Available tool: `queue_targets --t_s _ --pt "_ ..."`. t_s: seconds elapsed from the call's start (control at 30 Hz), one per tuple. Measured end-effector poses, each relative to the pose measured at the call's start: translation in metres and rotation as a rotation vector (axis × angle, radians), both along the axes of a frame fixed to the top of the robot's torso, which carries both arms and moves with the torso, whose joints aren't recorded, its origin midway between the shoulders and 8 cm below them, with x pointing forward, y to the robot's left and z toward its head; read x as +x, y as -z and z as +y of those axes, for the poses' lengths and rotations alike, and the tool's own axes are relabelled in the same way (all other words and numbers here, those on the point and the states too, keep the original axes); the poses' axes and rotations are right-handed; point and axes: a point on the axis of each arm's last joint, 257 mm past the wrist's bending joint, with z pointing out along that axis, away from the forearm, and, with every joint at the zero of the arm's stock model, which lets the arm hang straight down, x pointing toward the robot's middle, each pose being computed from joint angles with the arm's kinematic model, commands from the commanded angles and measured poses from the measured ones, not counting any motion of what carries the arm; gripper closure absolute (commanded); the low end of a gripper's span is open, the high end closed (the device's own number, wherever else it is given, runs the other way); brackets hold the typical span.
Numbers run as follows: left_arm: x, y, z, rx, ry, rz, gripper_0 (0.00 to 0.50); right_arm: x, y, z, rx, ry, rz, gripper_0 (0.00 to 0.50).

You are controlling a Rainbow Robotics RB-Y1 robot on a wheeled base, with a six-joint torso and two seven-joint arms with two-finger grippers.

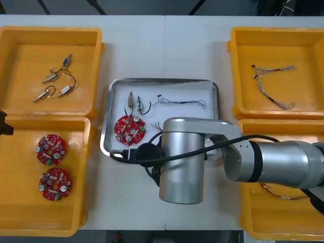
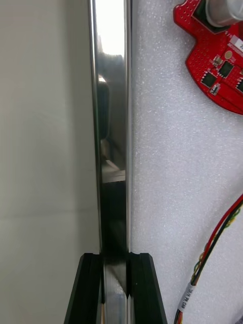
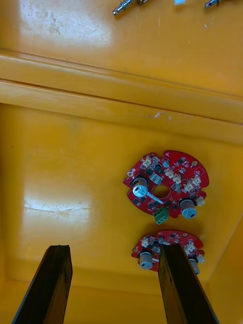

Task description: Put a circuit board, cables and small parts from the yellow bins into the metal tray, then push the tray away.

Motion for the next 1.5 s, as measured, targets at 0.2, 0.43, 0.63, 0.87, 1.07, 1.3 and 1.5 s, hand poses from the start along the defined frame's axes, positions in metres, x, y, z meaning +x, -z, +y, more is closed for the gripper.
queue_targets --t_s 0.2,0.43,0.63,0.87,1.07,1.3,1.5 --pt "0.0 0.0 0.0 0.0 0.0 0.0 0.0 0.033 -0.029 -0.008 0.014 0.042 -0.052 0.5" --pt "0.0 0.0 0.0 0.0 0.0 0.0 0.0 0.077 -0.049 -0.017 -0.005 0.08 -0.119 0.5" --pt "0.0 0.0 0.0 0.0 0.0 0.0 0.0 0.119 -0.057 -0.015 0.022 0.074 -0.167 0.5" --pt "0.0 0.0 0.0 0.0 0.001 0.0 0.0 0.159 -0.064 -0.029 -0.056 0.005 -0.208 0.5" --pt "0.0 0.0 0.0 0.0 0.001 0.0 0.0 0.193 -0.072 -0.032 -0.004 0.019 -0.217 0.5" --pt "0.0 0.0 0.0 0.0 0.001 0.0 0.0 0.232 -0.087 -0.036 0.015 -0.003 -0.263 0.5" --pt "0.0 0.0 0.0 0.001 0.001 0.0 0.0 0.249 -0.096 -0.03 0.067 -0.011 -0.302 0.5"
